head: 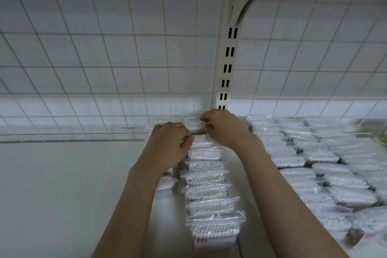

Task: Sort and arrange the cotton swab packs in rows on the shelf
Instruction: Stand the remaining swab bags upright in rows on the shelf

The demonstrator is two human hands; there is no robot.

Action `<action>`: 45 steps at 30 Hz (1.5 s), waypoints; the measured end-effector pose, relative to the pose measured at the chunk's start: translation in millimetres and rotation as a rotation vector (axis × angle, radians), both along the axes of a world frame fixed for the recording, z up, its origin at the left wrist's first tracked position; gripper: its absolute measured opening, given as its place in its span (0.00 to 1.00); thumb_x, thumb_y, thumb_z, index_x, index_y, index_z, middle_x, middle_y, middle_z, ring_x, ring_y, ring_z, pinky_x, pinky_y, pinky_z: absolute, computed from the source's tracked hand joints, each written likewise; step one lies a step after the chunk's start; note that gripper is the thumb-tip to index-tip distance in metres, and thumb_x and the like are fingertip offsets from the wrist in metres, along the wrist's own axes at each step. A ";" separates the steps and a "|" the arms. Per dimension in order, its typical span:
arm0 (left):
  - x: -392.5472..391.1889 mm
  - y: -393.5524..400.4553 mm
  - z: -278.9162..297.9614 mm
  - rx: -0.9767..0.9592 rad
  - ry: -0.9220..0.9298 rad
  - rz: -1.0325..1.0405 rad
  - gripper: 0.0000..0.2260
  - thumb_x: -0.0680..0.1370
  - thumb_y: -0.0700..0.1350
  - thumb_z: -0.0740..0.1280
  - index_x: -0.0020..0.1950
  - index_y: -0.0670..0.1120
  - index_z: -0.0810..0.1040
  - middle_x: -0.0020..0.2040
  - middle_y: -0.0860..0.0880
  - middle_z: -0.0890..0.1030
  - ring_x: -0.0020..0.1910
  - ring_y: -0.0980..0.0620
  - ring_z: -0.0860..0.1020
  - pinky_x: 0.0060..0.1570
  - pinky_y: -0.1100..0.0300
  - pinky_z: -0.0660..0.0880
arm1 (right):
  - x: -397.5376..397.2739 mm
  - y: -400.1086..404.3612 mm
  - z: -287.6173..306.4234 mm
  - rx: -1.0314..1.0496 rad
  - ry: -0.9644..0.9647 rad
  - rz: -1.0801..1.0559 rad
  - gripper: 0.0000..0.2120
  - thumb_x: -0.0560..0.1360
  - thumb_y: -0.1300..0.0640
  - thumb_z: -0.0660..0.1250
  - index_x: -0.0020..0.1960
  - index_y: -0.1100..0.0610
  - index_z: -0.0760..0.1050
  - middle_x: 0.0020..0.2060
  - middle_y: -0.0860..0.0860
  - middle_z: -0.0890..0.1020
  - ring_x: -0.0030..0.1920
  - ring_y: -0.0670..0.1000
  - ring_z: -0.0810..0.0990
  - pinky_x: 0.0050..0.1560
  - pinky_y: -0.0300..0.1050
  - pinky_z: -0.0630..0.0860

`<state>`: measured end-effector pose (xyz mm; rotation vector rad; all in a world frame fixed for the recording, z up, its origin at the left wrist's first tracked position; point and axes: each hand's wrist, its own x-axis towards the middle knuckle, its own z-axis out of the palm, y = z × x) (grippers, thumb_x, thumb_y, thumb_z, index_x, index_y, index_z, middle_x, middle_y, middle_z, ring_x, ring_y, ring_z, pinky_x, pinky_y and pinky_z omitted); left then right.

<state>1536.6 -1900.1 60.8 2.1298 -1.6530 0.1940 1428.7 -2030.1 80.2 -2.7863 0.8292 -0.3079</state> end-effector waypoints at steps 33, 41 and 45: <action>4.1 -1.4 -5.7 -0.083 0.211 -0.001 0.09 0.76 0.47 0.65 0.39 0.45 0.80 0.35 0.56 0.74 0.36 0.58 0.73 0.39 0.62 0.67 | -22.9 19.2 57.1 0.027 -0.609 0.044 0.05 0.71 0.66 0.66 0.43 0.60 0.79 0.36 0.49 0.79 0.31 0.42 0.73 0.35 0.25 0.67; 5.1 -4.1 -7.7 -0.066 0.180 0.018 0.07 0.76 0.48 0.65 0.41 0.47 0.79 0.40 0.57 0.73 0.39 0.57 0.74 0.34 0.70 0.67 | -14.5 11.5 46.8 -0.147 -0.394 0.093 0.11 0.73 0.68 0.61 0.55 0.60 0.72 0.40 0.54 0.81 0.38 0.53 0.76 0.40 0.47 0.75; 5.1 -4.2 -6.8 -0.072 0.184 0.023 0.08 0.76 0.48 0.65 0.41 0.46 0.80 0.39 0.53 0.77 0.38 0.55 0.75 0.41 0.61 0.72 | -10.4 12.6 44.1 -0.237 -0.505 0.094 0.10 0.74 0.67 0.62 0.54 0.61 0.77 0.43 0.54 0.82 0.43 0.53 0.79 0.45 0.46 0.75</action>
